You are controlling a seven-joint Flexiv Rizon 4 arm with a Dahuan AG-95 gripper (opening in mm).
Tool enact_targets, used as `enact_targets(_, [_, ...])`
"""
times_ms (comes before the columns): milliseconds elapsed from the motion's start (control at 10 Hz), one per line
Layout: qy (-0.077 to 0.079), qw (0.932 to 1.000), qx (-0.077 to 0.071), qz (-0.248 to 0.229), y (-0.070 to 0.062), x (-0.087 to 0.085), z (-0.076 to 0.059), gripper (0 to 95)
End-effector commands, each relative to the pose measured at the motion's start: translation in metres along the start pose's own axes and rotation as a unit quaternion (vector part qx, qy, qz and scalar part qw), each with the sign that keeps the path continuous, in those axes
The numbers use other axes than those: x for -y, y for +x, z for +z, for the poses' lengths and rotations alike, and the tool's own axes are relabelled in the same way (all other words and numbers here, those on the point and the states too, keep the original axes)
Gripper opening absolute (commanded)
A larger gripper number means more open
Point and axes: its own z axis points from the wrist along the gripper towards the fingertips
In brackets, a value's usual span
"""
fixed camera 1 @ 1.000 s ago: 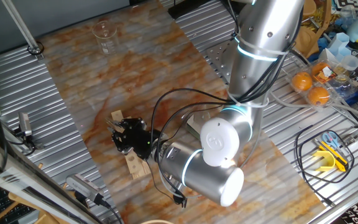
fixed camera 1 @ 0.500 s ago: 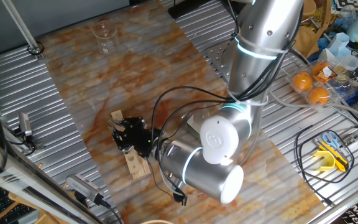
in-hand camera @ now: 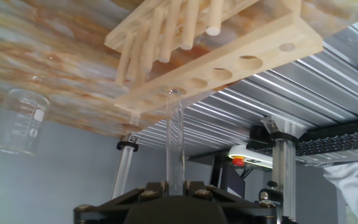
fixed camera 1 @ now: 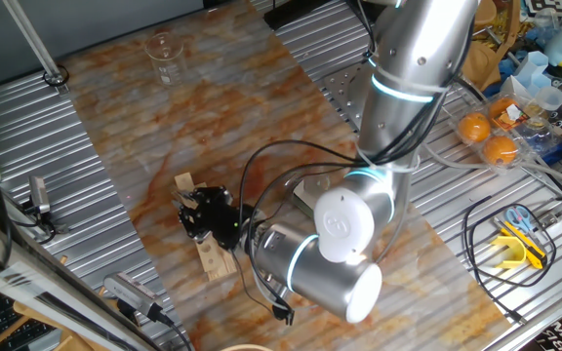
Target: Pour out the test tube
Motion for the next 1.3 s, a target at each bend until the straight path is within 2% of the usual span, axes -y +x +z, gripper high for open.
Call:
enact_targets(100, [-0.001, 1.0, -0.002, 0.001, -0.003, 0.001, 0.0, 0.0])
enact_targets(400, [-0.001, 1.0, -0.004, 0.005, -0.009, 0.0, 0.002, 0.0])
enact_targets(1300, [-0.008, 1.0, -0.005, 0.002, -0.013, -0.004, 0.004, 0.0])
